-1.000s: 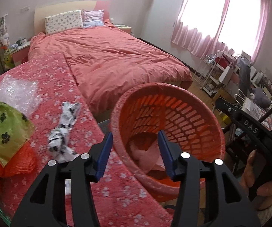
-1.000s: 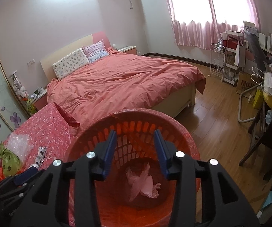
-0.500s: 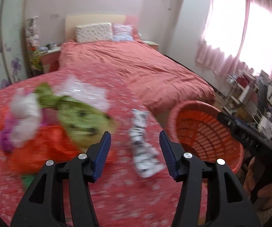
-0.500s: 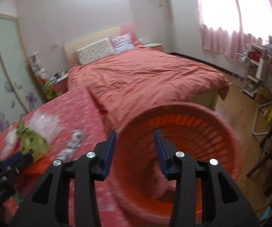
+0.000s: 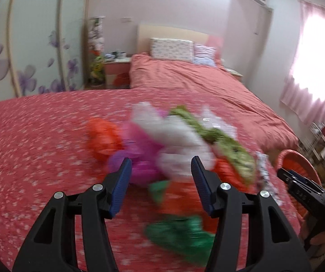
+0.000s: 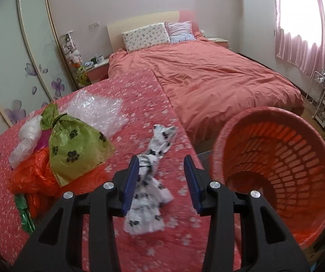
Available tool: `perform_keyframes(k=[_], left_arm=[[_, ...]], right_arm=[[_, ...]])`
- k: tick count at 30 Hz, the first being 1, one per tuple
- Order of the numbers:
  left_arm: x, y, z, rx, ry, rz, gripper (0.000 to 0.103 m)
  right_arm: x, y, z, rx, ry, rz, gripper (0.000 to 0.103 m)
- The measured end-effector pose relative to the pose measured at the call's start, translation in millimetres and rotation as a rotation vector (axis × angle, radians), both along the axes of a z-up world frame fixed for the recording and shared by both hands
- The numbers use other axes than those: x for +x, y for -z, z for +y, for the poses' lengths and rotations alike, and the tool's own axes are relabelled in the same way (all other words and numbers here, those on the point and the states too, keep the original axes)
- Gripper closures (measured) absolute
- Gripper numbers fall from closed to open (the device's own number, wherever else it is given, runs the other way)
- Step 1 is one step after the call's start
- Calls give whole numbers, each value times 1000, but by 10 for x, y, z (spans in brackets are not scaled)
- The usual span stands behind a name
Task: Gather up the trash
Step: 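Grasp the orange bag with the left tool while the right tool grasps the paw-print bag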
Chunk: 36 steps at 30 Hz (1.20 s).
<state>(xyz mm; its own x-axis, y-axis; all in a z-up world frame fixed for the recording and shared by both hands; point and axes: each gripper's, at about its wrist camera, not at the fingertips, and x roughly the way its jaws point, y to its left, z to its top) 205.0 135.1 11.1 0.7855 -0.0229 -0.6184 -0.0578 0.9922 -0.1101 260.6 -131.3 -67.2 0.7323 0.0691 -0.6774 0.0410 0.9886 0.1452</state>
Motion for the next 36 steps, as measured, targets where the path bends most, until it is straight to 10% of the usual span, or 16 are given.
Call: perform_keyframes(k=[15, 20, 36], left_arm=[[120, 327, 767, -38, -166, 53, 48], [282, 385, 873, -56, -186, 80, 48], [764, 598, 794, -70, -161, 173, 49]], right_arm=[[306, 279, 241, -30, -19, 96, 65], [340, 316, 252, -25, -23, 117, 81], [348, 310, 228, -10, -34, 115, 82]])
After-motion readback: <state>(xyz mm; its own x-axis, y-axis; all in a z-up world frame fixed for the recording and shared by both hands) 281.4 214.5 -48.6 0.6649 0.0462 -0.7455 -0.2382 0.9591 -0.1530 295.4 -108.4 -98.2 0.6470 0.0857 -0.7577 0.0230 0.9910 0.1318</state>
